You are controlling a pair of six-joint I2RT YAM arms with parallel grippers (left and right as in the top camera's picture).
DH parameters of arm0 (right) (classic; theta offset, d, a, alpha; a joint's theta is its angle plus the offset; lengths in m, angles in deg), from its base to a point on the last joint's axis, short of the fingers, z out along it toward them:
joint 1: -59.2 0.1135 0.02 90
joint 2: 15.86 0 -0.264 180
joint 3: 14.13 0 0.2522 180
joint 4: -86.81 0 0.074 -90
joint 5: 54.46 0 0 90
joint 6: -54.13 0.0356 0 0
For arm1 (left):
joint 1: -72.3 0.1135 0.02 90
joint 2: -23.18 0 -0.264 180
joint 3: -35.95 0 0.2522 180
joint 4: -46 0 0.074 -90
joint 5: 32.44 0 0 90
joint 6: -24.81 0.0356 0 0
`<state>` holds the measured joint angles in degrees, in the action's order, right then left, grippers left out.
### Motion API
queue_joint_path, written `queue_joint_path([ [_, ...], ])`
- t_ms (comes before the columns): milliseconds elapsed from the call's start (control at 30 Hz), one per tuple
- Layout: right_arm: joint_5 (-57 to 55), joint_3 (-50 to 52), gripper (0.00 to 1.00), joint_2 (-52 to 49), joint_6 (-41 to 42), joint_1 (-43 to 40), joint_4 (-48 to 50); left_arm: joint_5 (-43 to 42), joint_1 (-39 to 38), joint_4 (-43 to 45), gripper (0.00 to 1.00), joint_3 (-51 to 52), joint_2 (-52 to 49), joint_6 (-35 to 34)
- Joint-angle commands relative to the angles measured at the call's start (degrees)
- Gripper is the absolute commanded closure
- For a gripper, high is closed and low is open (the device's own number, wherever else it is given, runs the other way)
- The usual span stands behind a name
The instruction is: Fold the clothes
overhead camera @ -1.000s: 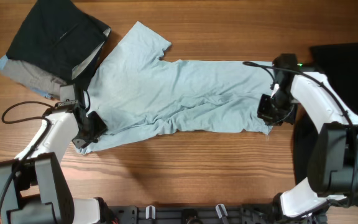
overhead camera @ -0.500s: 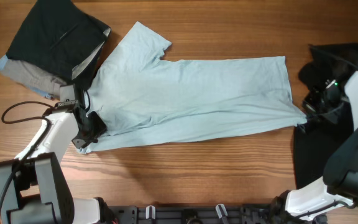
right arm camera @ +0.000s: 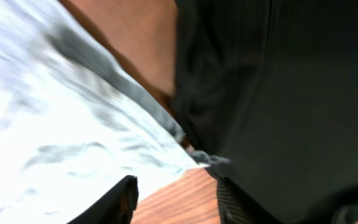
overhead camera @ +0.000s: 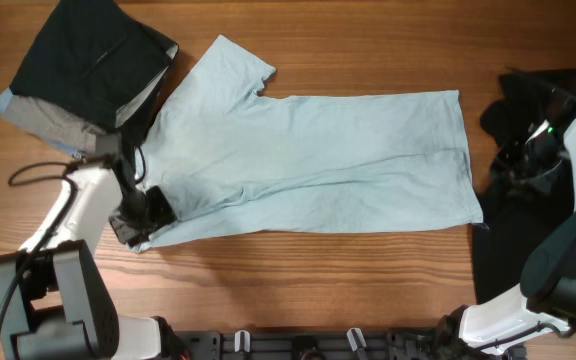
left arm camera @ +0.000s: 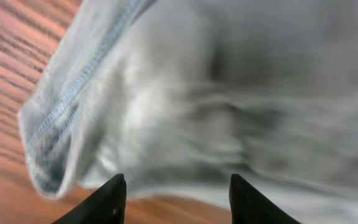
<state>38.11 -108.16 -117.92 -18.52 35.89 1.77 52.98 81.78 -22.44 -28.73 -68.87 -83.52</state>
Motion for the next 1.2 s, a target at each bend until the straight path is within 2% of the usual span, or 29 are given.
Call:
queue_joint_path([
  [0,3.8,-7.0,0.47,-0.5,-1.2,0.0,0.2,-5.8,0.2,-5.6,0.46,-9.9,2.1,3.7],
  [133,14.3,-10.8,0.46,-0.5,-8.3,0.3,3.3,-9.1,-1.2,-9.5,0.43,-18.4,4.2,4.7],
  [233,21.1,-11.8,0.48,-0.5,-11.2,1.0,7.0,-9.4,-3.8,-7.8,0.39,-24.0,5.2,4.7],
  [267,22.1,-11.8,0.48,-0.5,-11.1,1.4,8.7,-9.4,-5.0,-5.8,0.38,-25.4,5.3,4.7],
  [333,23.3,-11.8,0.49,-0.5,-10.2,2.4,12.7,-9.2,-7.9,2.1,0.26,-26.4,5.2,6.1],
  [467,23.2,-11.8,0.51,-0.6,-8.3,5.8,17.8,-6.6,-12.1,16.1,0.14,-26.4,2.1,6.2],
  [533,22.7,-11.8,0.51,-0.6,-8.3,7.5,18.3,-6.6,-13.1,21.8,0.11,-26.4,-1.6,5.9],
  [767,17.6,-11.7,0.47,-0.6,-6.4,11.0,16.8,-6.7,-14.1,42.5,0.09,-26.4,-20.0,5.9],
  [933,15.7,-11.5,0.43,-0.7,-5.2,11.1,17.3,-5.7,-14.1,54.4,0.09,-26.4,-28.7,6.0],
  [1167,13.3,-7.6,0.4,-0.9,-5.2,11.1,22.3,-3.0,-14.1,56.8,0.09,-26.4,-32.7,6.2],
])
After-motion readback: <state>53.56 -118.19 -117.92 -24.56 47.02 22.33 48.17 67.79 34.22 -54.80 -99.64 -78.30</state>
